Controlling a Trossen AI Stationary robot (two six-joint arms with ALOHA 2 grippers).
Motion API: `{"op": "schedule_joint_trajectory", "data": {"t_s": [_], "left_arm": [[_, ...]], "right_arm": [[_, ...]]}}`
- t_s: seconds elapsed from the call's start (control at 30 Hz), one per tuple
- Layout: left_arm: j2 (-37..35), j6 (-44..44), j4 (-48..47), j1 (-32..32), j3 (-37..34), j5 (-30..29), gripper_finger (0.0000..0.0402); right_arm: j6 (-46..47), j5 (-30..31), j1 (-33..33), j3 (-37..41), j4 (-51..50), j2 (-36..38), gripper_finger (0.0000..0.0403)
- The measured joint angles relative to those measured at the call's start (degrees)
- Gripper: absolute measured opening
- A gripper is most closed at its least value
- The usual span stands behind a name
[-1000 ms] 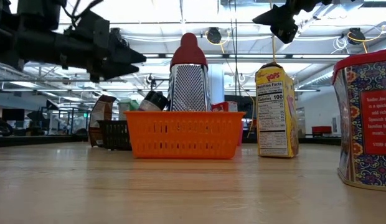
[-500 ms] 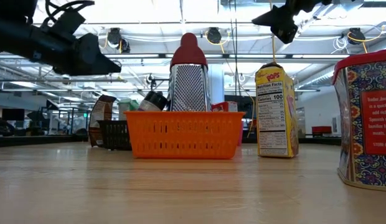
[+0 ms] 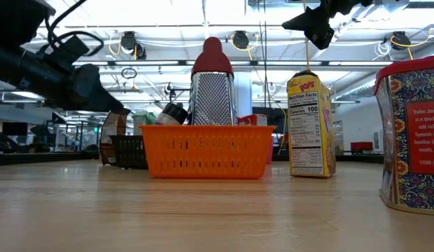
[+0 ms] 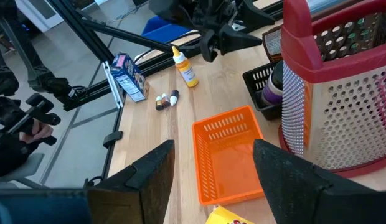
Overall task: Pick & Place Kitchen Items
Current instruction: Put the orange seasoning bag into the black bin
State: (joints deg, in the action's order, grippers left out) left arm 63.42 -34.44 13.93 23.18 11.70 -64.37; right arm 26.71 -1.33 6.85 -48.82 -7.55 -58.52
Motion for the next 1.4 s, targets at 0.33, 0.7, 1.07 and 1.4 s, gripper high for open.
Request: {"op": "schedule_joint_trajectory", "data": {"t_s": [0.33, 0.7, 1.07, 1.4], "left_arm": [[0.00, -2.93, -3.45, -2.27, 0.00, 0.08, 0.0236], [0.00, -1.52, -3.45, -4.15, 0.00, 3.31, 0.0038], [-0.30, 1.49, -3.21, -4.15, 0.00, 2.62, 0.0001], [-5.32, 17.88, -1.72, -4.15, 6.52, 0.87, 0.0000]], "right_arm": [[-0.41, 0.03, 0.00, 0.00, 0.00, 0.00, 0.0210], [-0.43, 0.05, 0.00, 0.00, 0.00, 0.00, 0.0210], [-0.43, 0.05, 0.00, 0.00, 0.00, 0.00, 0.0210], [-0.63, 0.05, 0.00, 0.00, 0.00, 0.00, 0.0210]]}}
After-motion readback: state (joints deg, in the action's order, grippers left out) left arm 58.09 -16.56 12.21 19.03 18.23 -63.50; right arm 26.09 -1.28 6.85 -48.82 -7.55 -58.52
